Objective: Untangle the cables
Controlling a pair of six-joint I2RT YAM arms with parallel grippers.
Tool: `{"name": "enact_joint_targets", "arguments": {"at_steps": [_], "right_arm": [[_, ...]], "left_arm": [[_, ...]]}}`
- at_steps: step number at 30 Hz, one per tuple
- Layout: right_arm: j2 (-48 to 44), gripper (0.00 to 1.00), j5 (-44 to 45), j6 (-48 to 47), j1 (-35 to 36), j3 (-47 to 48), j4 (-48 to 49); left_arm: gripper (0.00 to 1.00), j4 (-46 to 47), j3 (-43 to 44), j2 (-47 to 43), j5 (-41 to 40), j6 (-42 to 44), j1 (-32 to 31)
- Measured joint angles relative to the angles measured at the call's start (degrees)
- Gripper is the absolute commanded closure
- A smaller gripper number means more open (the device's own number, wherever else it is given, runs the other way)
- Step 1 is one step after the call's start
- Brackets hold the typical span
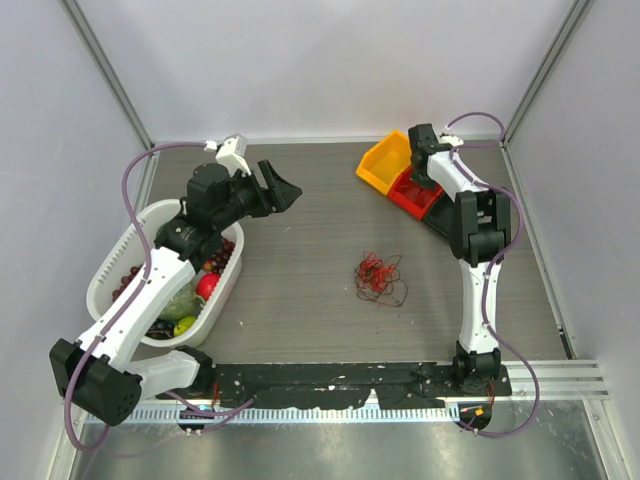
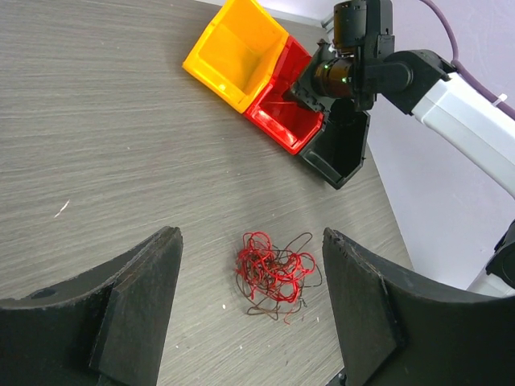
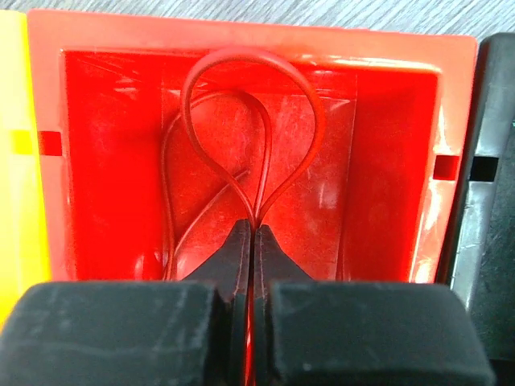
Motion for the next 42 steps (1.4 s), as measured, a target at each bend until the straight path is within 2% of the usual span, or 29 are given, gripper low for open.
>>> {"name": "enact_joint_targets", "arguments": {"at_steps": [4,7,10,11,13,19,26,29,33,38,42], "right_arm": [[0.1,0.99,-1.0,-0.4,-0.5,0.2,-0.8],[0.2,0.92,-1.4,-0.5,-0.7,0.5,-1.3],[0.2,0.74,-1.4,-0.9,-0.8,0.5,-1.8],[0.2,0.62,-1.5,-1.2,-0.8,0.6,-1.9],[0.2,0.5,-1.9,-2.2,-0.7,0.6,-1.8],[-5.5,0.47,-2.2,-6.3,-0.1,-5.8,1.9],[-14.8,0.46,-2.6,-9.1,0.8,-6.7,2.9],[-19.8,0.4,-2.5,-11.6,1.7,-8.9,3.6],[-30.4,0.33,-7.7,-15.3,5.6,-21.6,7.9],[-44.7,0.31,-19.7,-16.5,13.2,-44.8,15.0],[-56.1,0.33,-25.6,-15.9,13.4,-57.2,14.3]], "left_arm": [[0.26,0.0,0.0,0.4,0.4,-0.1,0.2],[0.26,0.1,0.0,0.4,0.5,0.0,0.4],[0.26,0.1,0.0,0.4,0.6,-0.1,0.5],[0.26,0.1,0.0,0.4,0.7,-0.1,0.5],[0.26,0.2,0.0,0.4,0.9,-0.1,0.6],[0.26,0.4,-0.1,0.4,1.2,-0.3,0.7],[0.25,0.6,-0.3,0.4,1.6,-0.3,1.0],[0.19,0.6,-0.4,0.4,1.6,-0.3,1.2],[0.18,0.8,-0.4,0.6,2.7,-0.5,1.4],[0.38,3.0,-0.3,5.0,8.3,-3.0,0.9],[0.42,5.0,1.2,15.0,14.5,-4.6,-3.1]]}}
